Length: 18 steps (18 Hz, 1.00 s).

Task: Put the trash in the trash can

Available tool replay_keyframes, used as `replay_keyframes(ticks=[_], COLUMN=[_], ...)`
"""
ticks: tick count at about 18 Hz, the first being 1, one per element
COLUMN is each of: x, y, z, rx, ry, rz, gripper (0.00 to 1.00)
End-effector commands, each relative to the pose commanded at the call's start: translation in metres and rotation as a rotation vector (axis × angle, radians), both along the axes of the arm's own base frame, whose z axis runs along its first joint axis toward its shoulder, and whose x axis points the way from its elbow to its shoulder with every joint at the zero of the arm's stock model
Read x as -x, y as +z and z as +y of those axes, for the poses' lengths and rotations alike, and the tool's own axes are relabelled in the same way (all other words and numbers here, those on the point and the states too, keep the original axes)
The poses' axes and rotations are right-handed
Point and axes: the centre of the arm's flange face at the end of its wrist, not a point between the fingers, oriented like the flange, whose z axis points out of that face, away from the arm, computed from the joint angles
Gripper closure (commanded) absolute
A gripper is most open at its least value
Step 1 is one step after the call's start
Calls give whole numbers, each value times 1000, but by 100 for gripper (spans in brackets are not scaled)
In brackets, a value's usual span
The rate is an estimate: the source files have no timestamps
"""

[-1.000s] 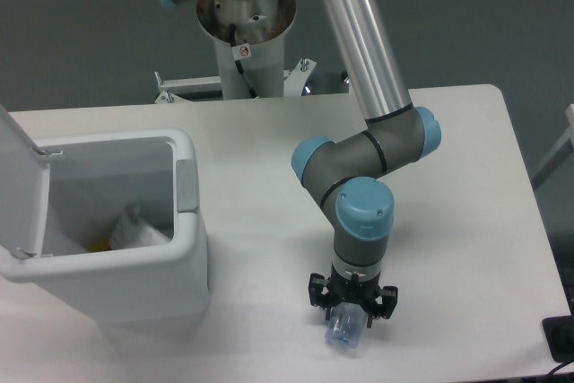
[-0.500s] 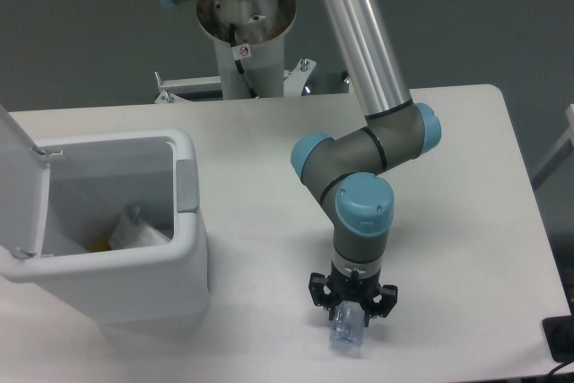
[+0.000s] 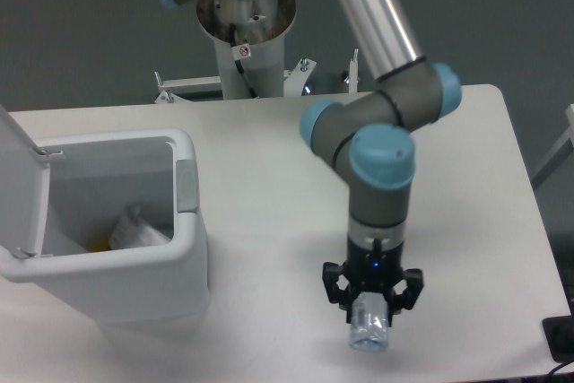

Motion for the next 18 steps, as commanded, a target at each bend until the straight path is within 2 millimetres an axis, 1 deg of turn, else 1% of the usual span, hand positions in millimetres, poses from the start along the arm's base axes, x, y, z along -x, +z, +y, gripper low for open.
replay_keyframes(ticks=[2,4,5,6,9,10,12,14,15,17,18], x=[2,-9,-20,-36,-70,-88,-128,-161,-179,-221,-232], y=[35,70,86,104,152,165,186,202,207,208,207], z=[5,6,7,9,4,7,18,20,25,39,42], rx=[-64,-128,-158,-187,-248,-264,-294,-315,-323,-323,-320], ry=[59,86,76,53,35,16,-21,-38,-59,-114,-128], rz=[1,-7,-12,-12,10,14,9,-4,-8,-24,-29], gripper=[38,38,38,38,38,38,38,38,38,38,38])
